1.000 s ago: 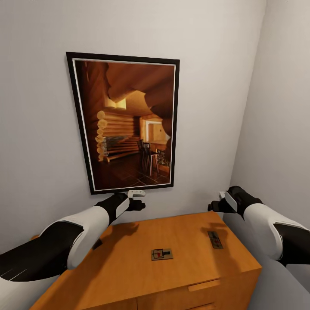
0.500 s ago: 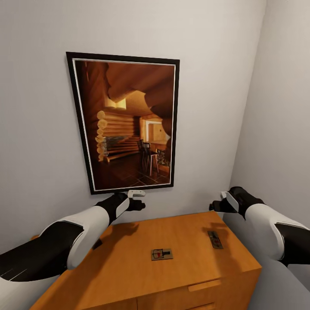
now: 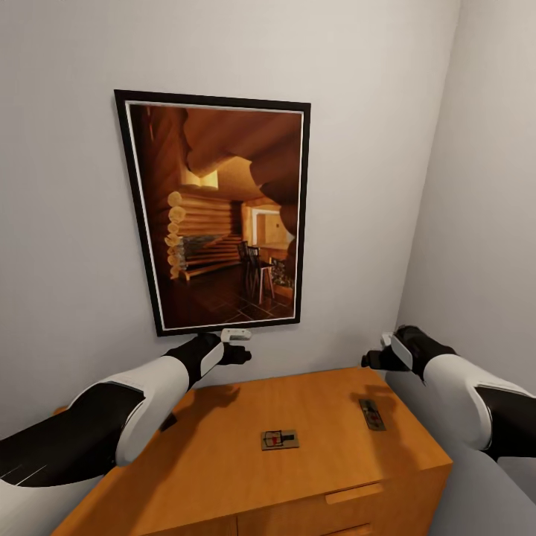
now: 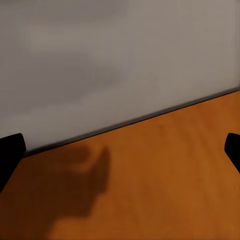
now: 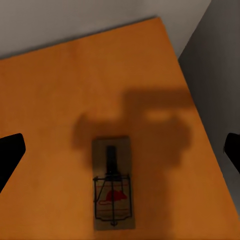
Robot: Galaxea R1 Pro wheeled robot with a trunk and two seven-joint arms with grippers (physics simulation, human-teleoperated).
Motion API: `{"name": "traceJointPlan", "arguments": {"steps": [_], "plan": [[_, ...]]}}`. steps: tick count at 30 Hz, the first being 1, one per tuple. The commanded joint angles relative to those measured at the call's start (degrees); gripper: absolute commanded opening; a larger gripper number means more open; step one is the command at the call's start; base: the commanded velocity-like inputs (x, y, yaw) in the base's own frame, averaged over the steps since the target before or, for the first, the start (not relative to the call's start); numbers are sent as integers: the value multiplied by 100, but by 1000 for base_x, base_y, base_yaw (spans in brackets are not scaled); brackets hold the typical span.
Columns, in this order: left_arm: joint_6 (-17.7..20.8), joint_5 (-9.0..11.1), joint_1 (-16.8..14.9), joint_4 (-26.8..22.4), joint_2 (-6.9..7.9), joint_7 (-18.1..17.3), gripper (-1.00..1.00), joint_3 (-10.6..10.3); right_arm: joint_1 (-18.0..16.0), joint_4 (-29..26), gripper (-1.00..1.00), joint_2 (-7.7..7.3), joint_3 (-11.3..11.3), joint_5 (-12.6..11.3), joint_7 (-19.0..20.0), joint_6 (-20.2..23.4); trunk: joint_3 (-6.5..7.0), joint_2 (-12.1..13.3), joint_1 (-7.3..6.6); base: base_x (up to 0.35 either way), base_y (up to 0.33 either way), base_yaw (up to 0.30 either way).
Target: Take the four mousetraps from the cabinet in the bathroom and place them on the bathroom floor. Make sure all four end up on the same floor surface, and ensure that at least two of them are either under or directly next to the same bathroom sink.
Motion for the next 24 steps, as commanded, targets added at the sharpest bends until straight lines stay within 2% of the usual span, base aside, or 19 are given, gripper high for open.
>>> {"name": "traceJointPlan", "arguments": {"steps": [1, 11, 24], "plan": [[26, 50, -1, -5, 0, -6, 100, -49, 1, 45, 100, 1, -37, 64, 39, -11, -3, -4, 2, 0, 0, 0], [26, 53, -1, -4, 0, -6, 100, -48, 1, 491, 100, 20, -37, 64, 39, -436, -3, -4, 2, 0, 0, 0], [26, 53, -1, -9, 0, -6, 100, -47, 24, 588, 100, 10, -37, 61, 37, -548, -3, -4, 2, 0, 0, 0]]}}
